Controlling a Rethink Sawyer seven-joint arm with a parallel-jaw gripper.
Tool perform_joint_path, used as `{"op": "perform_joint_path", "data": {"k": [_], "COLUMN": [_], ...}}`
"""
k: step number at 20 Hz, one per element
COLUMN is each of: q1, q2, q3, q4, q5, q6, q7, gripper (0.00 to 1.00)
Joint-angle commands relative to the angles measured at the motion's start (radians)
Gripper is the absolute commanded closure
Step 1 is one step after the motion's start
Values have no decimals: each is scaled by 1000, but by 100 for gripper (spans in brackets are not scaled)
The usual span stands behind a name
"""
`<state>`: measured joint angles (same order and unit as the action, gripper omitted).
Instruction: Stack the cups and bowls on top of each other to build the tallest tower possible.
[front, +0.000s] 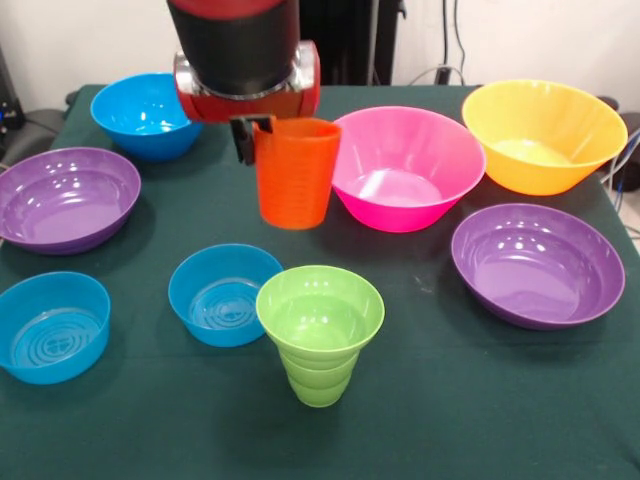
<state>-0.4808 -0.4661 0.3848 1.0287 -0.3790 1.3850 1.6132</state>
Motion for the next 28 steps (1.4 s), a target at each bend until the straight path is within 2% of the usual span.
{"op": "perform_joint_path", "data": {"k": [1, 12, 18, 19, 23, 28], "q1": [54, 74, 59, 67, 60, 66], "q2": [129, 135, 123, 141, 142, 151], "q3": [83, 71, 63, 68, 67, 68], "q4": [-103, -149, -104, -137, -132, -157], "q5": [-79, -69, -62, -67, -67, -65], "q6": [-3, 4, -54, -44, -62, -27], "q7": [-247, -233, -230, -233, -235, -233], "gripper": [100, 100, 100, 100, 100, 100]}}
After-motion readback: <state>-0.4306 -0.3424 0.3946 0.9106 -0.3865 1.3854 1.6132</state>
